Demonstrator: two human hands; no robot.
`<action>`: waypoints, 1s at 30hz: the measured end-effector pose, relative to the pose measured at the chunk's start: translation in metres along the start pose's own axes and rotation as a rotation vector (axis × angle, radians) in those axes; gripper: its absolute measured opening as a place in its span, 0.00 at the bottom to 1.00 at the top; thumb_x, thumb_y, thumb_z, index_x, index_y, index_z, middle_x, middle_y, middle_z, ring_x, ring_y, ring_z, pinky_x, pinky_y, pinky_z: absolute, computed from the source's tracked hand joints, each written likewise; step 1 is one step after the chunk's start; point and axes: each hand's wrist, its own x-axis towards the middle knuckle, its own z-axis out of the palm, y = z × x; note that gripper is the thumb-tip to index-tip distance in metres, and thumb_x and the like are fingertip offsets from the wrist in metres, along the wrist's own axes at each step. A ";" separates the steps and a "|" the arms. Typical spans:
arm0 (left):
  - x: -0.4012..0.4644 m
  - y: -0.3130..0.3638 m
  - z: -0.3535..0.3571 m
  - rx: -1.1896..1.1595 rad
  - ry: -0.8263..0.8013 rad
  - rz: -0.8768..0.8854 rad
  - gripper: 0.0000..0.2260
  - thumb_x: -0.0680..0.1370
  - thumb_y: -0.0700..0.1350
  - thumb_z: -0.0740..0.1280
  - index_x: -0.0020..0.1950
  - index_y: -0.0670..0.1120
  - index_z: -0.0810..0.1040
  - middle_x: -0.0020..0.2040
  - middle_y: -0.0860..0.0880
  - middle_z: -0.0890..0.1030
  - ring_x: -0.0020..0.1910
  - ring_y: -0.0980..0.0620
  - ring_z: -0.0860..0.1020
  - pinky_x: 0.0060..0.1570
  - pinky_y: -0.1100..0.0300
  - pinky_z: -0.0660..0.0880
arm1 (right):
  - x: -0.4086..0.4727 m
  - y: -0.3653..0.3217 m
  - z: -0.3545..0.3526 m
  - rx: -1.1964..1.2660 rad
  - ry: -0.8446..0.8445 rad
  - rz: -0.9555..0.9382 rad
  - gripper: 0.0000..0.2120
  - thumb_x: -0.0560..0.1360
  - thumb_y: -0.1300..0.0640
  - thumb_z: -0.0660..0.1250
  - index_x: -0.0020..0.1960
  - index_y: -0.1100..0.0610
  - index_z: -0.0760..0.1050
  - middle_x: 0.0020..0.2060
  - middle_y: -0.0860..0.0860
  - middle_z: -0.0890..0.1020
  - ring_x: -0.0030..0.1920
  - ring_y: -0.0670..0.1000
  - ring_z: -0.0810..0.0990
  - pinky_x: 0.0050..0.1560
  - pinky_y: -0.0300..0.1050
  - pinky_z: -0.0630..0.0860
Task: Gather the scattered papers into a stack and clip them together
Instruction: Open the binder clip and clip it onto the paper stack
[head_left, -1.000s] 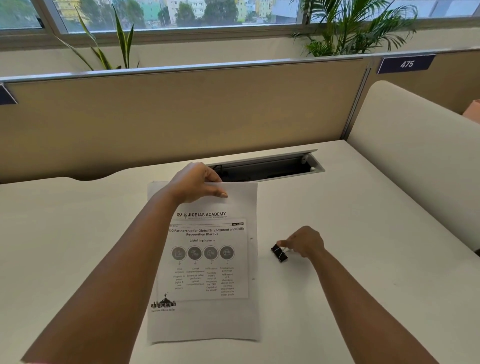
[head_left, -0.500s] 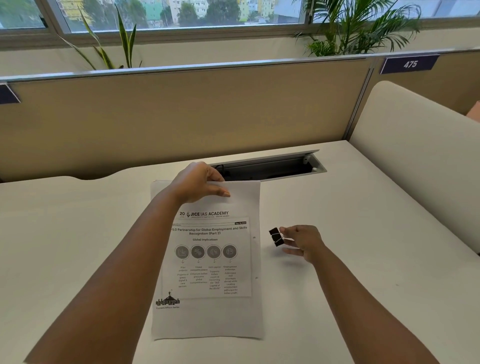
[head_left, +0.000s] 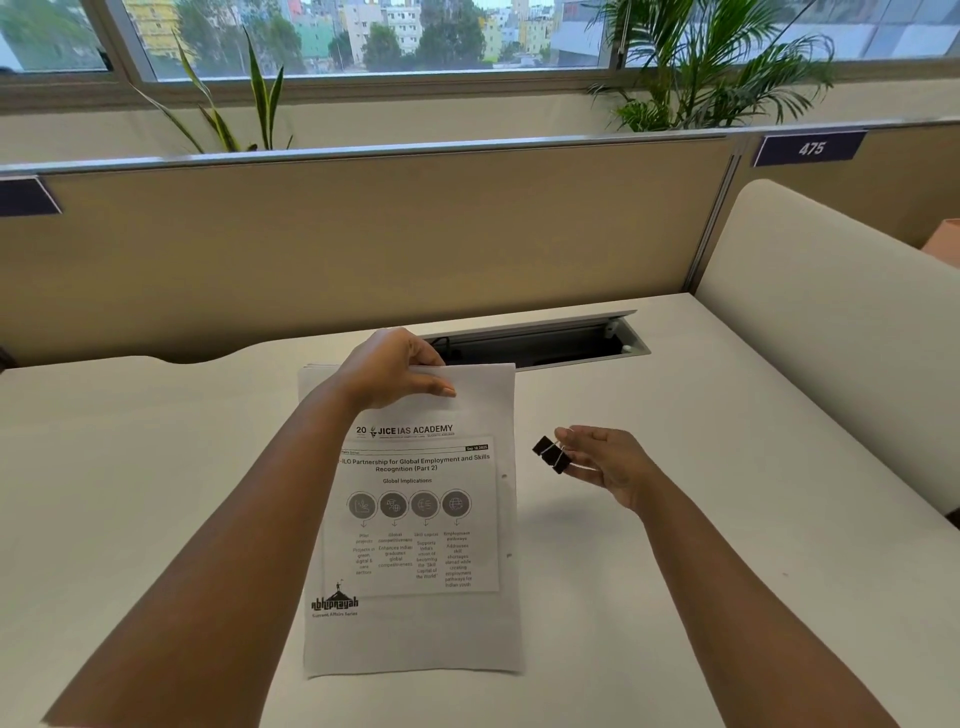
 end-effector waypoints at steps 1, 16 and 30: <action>-0.001 0.000 0.000 0.002 -0.003 0.002 0.08 0.66 0.48 0.76 0.31 0.54 0.78 0.35 0.48 0.80 0.36 0.52 0.72 0.42 0.56 0.72 | -0.001 -0.001 0.000 0.001 -0.015 -0.004 0.18 0.71 0.61 0.71 0.57 0.68 0.75 0.51 0.60 0.80 0.48 0.55 0.81 0.40 0.38 0.82; -0.004 0.002 0.000 0.009 0.005 0.004 0.06 0.66 0.47 0.76 0.39 0.46 0.84 0.31 0.57 0.78 0.33 0.54 0.73 0.42 0.58 0.71 | -0.010 -0.014 0.006 -0.382 0.074 -0.238 0.14 0.64 0.65 0.76 0.49 0.64 0.81 0.37 0.53 0.81 0.40 0.51 0.80 0.42 0.37 0.79; -0.006 0.007 0.002 0.040 0.028 0.008 0.09 0.67 0.48 0.76 0.42 0.45 0.84 0.37 0.50 0.81 0.39 0.51 0.76 0.46 0.55 0.75 | -0.050 -0.135 0.045 -0.454 -0.093 -0.632 0.09 0.64 0.68 0.75 0.34 0.59 0.77 0.30 0.52 0.80 0.28 0.44 0.79 0.38 0.37 0.81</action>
